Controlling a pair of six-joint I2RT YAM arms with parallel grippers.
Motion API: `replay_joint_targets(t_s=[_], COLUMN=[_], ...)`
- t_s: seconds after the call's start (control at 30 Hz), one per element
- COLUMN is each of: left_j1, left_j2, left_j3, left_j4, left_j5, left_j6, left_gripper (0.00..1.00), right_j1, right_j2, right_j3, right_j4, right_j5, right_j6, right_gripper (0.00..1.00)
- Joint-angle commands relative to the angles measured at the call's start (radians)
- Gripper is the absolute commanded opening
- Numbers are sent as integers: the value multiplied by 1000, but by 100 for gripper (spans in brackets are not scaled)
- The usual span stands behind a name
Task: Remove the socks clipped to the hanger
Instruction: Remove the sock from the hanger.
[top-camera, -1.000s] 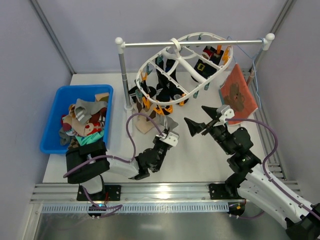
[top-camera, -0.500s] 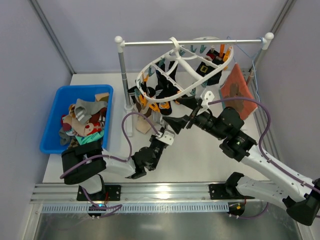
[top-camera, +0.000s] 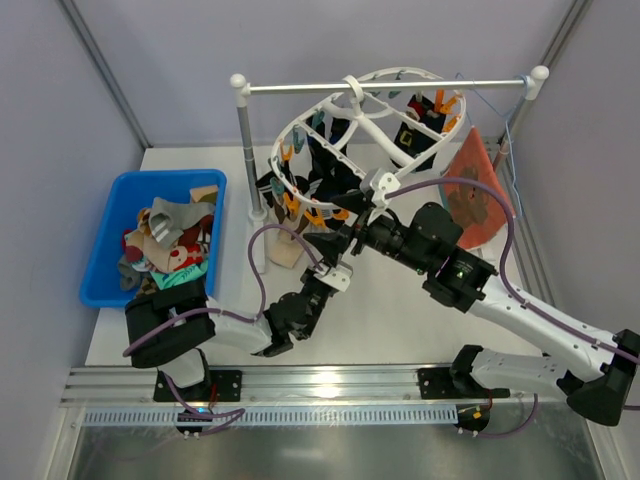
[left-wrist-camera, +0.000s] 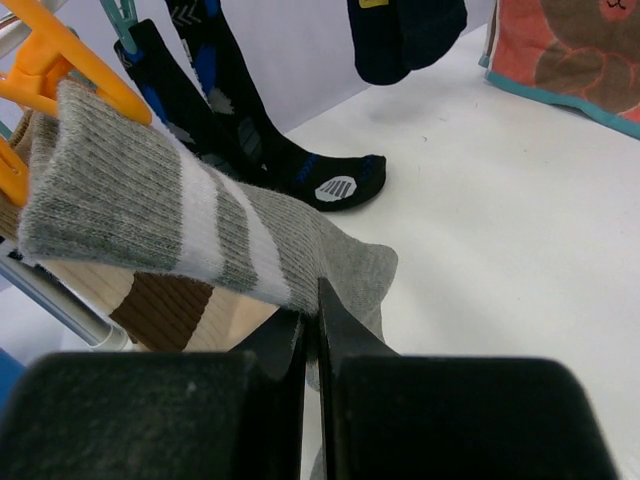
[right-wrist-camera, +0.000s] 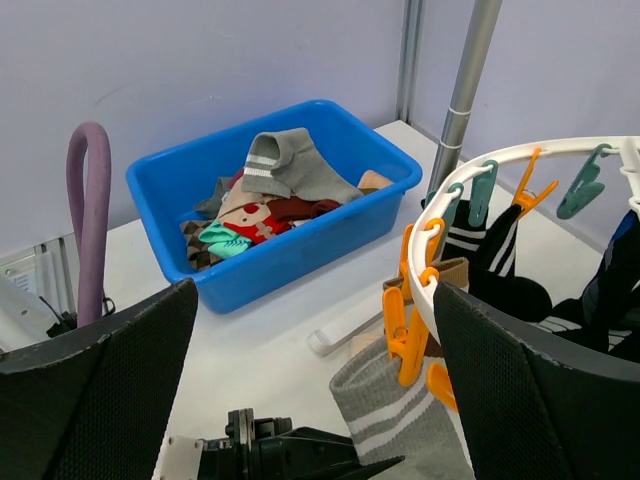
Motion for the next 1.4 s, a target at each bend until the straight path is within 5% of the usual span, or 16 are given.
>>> replay_joint_targets(t_s=[0.0, 1.37], left_j1=[8, 45], left_j2=[12, -68], left_j3=[1, -17], left_j4=[232, 97], left_j5=[14, 14], left_j6=[19, -31], left_gripper=[0, 0], right_j1=[8, 181], right_j2=[33, 211], right_j3=[75, 118], right_j4=[-16, -213], right_j5=[26, 176], right_j6=[28, 58], right_gripper=[100, 98])
